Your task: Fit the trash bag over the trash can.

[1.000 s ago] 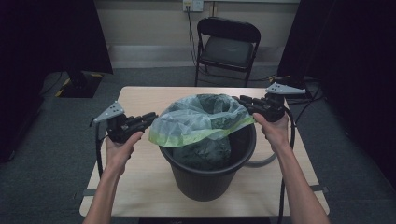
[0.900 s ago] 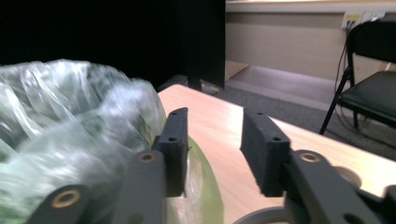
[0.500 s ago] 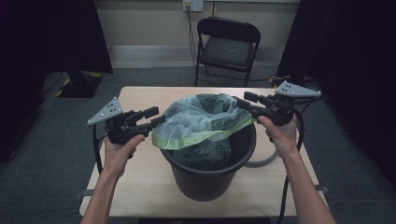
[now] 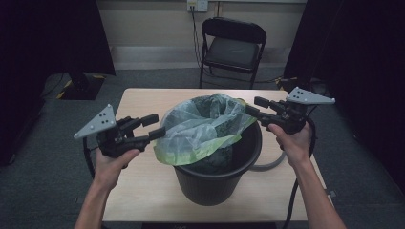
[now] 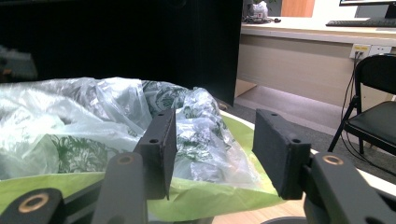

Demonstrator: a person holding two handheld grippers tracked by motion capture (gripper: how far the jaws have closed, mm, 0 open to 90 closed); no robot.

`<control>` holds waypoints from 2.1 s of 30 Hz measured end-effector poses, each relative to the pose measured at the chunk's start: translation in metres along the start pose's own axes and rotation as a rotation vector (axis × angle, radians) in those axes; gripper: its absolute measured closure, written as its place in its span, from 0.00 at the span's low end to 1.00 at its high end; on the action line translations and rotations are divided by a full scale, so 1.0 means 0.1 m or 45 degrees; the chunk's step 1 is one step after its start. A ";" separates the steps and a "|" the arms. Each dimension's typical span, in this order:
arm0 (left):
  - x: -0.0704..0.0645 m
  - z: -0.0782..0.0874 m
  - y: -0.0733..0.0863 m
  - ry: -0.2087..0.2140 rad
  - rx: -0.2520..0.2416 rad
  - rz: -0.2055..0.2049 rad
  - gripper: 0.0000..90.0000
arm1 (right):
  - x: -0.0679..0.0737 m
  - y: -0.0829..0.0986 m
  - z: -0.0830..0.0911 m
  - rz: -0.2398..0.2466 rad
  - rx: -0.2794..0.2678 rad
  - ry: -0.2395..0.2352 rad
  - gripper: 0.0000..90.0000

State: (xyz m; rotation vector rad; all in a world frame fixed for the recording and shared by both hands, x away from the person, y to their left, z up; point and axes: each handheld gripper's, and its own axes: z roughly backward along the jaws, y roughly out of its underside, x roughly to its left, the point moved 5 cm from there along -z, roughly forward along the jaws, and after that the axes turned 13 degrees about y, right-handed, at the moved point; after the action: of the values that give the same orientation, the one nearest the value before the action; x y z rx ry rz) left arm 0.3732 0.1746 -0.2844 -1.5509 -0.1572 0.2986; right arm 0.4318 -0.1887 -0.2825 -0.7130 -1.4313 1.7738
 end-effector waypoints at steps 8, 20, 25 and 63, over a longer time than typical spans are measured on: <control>0.32 -0.13 0.01 -0.020 -0.029 0.081 0.56 | 0.00 0.02 -0.01 -0.006 0.004 -0.004 0.56; 0.01 -0.13 0.24 -0.013 0.122 -0.001 0.47 | -0.01 0.11 -0.07 -0.017 0.031 -0.016 0.54; -0.01 -0.03 0.17 -0.015 0.083 -0.005 0.46 | -0.02 0.10 -0.13 -0.029 0.038 -0.015 0.54; 0.22 -0.16 0.25 -0.065 0.080 0.097 0.58 | -0.10 0.00 0.05 -0.028 -0.010 0.036 0.51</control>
State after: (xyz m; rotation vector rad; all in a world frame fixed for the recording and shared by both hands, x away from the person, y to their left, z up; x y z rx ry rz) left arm 0.3971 0.1654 -0.3112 -1.4901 -0.1277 0.4004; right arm 0.4337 -0.1995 -0.2816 -0.7216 -1.4231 1.7356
